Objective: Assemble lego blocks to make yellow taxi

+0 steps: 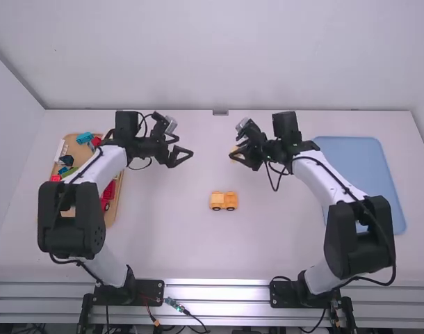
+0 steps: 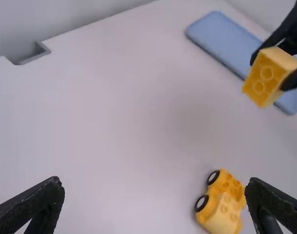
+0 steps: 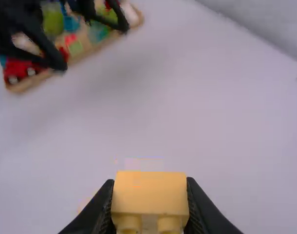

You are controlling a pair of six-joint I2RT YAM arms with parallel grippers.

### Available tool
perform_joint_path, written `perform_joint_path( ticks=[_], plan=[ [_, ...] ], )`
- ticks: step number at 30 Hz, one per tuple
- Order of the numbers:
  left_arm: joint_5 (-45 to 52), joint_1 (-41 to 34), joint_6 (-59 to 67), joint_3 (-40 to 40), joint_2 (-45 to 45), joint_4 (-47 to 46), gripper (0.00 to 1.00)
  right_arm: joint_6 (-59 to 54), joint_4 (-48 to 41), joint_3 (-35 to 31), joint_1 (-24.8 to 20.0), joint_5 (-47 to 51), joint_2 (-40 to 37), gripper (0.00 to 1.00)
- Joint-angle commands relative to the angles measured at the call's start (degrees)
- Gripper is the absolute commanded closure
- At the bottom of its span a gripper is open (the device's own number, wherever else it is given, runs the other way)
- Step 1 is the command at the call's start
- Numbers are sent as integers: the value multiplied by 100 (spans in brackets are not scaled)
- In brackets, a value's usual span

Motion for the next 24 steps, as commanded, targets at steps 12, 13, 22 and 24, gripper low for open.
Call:
perform_joint_path(
  ticks=[12,13,22,24],
  plan=[
    [-199,57,555,350,19,-260,1,-2090,-2776,1506,684,3657,56,98],
    [-201,63,555,350,19,-260,1,-2129,-2826,1523,684,3663,93,98],
    [-201,66,496,350,19,-264,1,-3005,-4321,2199,778,3840,1522,98],
    [-205,46,501,350,19,-295,1,-3261,-4669,2356,817,3952,1846,98]
  ],
)
